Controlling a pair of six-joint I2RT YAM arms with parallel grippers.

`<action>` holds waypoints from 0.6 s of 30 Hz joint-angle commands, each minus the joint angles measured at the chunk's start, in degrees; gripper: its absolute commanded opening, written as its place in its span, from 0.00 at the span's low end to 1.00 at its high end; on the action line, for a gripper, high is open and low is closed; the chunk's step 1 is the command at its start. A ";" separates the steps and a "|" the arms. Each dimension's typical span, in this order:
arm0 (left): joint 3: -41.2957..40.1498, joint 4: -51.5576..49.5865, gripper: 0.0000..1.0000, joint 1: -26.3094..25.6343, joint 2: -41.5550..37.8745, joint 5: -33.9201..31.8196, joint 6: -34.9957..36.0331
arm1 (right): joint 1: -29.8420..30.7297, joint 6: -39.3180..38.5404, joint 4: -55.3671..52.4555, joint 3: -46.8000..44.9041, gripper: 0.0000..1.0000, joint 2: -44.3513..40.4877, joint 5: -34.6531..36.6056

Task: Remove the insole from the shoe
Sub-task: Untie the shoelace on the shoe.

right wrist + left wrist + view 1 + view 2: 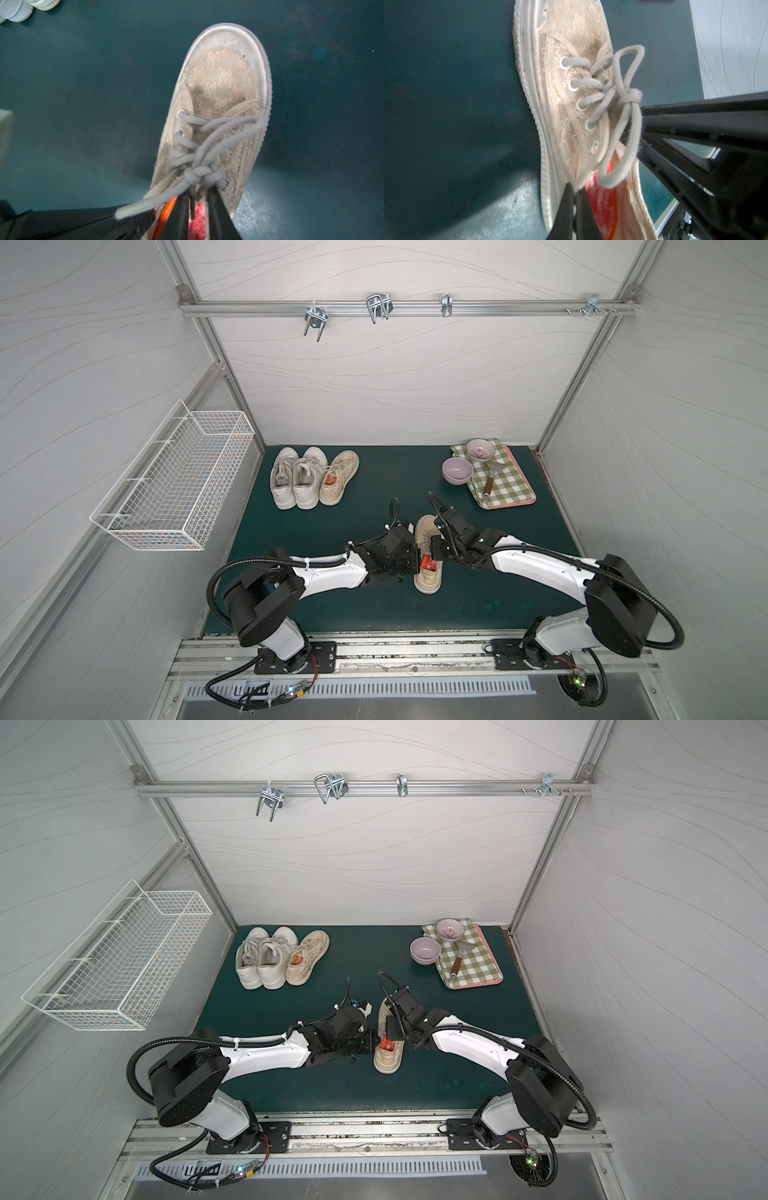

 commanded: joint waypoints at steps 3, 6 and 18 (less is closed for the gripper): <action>1.72 2.25 0.00 -0.58 -1.06 -1.65 -0.65 | 1.39 -0.32 -3.58 0.89 0.22 -0.28 3.16; 1.80 1.86 0.00 -0.54 -1.16 -2.07 -0.62 | 1.63 0.06 -4.95 0.89 0.21 -0.37 4.39; 2.07 0.54 0.00 -0.53 -0.81 -3.26 -0.77 | 2.71 -0.02 -5.48 0.62 0.08 -2.75 3.82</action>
